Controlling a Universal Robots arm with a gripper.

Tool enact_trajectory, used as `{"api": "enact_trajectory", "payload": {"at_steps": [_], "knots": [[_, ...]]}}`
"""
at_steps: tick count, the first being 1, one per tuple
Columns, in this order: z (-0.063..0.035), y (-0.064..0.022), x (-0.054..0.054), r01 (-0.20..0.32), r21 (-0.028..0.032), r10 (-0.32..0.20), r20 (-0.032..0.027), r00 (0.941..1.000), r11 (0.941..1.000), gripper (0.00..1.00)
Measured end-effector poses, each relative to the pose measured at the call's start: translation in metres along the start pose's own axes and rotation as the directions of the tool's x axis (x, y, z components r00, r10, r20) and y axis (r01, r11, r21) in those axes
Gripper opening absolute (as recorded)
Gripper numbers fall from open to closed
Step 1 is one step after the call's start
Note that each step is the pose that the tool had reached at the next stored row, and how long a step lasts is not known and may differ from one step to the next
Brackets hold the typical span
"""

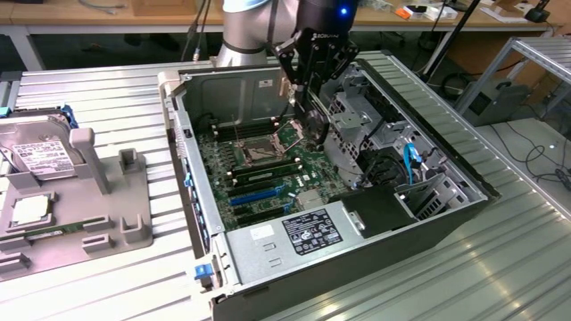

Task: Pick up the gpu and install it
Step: 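Pick up the gpu and move the gpu toward the slot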

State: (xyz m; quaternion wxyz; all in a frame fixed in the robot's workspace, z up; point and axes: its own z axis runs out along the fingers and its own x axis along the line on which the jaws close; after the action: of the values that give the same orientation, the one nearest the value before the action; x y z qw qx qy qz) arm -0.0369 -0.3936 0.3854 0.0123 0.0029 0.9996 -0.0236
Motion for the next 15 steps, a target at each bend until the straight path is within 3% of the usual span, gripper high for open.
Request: {"api": "enact_trajectory", "payload": {"at_steps": [4, 5, 15], "knots": [[0.0023, 0.0001, -0.0048, 0.000, 0.0024, 0.000, 0.0000, 1.0000, 1.0000, 0.27], [0.0024, 0.0001, -0.0050, 0.001, 0.0058, -0.001, 0.0001, 1.0000, 1.0000, 0.27], [0.0024, 0.0001, -0.0049, 0.001, 0.0059, -0.001, 0.0001, 1.0000, 1.0000, 0.27]]}}
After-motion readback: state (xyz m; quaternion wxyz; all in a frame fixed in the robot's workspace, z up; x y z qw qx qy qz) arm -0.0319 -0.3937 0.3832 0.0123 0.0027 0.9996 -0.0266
